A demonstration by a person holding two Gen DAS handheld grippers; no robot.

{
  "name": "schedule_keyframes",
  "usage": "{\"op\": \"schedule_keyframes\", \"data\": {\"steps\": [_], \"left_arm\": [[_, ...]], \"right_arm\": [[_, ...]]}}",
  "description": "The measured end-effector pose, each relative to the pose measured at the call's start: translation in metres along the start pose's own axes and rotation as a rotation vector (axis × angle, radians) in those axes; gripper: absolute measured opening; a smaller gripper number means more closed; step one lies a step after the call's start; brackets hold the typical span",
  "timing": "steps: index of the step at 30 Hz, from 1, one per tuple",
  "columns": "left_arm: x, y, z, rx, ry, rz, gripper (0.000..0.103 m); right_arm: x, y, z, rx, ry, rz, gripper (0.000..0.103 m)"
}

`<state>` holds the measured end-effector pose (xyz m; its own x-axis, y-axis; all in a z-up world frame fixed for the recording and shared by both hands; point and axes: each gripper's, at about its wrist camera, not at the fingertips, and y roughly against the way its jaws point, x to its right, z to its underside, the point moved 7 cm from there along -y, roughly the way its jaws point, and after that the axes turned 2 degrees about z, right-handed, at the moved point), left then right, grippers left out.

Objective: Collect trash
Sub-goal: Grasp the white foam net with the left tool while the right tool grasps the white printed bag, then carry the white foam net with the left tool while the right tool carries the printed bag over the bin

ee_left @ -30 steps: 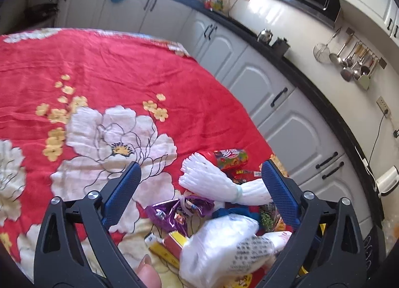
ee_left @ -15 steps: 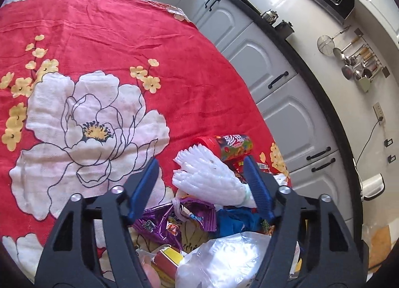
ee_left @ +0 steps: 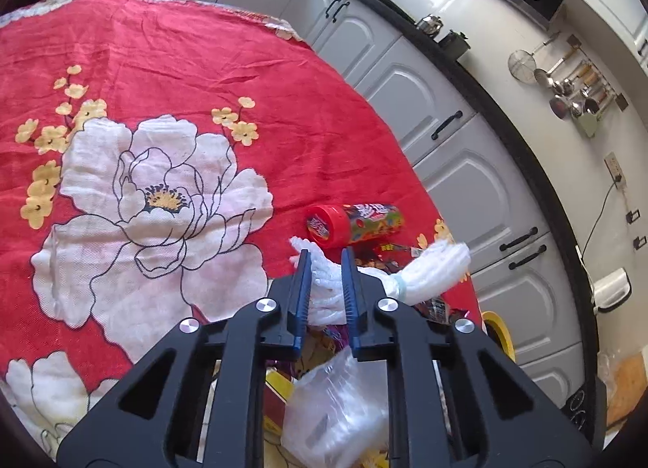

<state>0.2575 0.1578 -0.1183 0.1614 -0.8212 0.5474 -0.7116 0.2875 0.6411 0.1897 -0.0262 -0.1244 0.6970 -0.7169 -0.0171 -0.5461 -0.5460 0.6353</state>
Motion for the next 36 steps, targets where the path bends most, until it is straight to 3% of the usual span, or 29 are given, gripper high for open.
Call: {"op": "schedule_keyframes", "data": {"steps": [8,21,36], "left_arm": [[0.019,0.018,0.004,0.052,-0.058,0.023,0.004],[0.061,0.054,0.001,0.147,-0.116,0.071,0.004],[0.112,0.068,0.007,0.181,-0.183,0.131,0.004]], "right_arm": [[-0.002,0.015,0.000,0.040,-0.019,-0.010,0.038],[0.006,0.054,-0.007,0.119,-0.063,0.002,0.038],[0.059,0.104,0.004,0.187,-0.162,0.083,0.038]]}}
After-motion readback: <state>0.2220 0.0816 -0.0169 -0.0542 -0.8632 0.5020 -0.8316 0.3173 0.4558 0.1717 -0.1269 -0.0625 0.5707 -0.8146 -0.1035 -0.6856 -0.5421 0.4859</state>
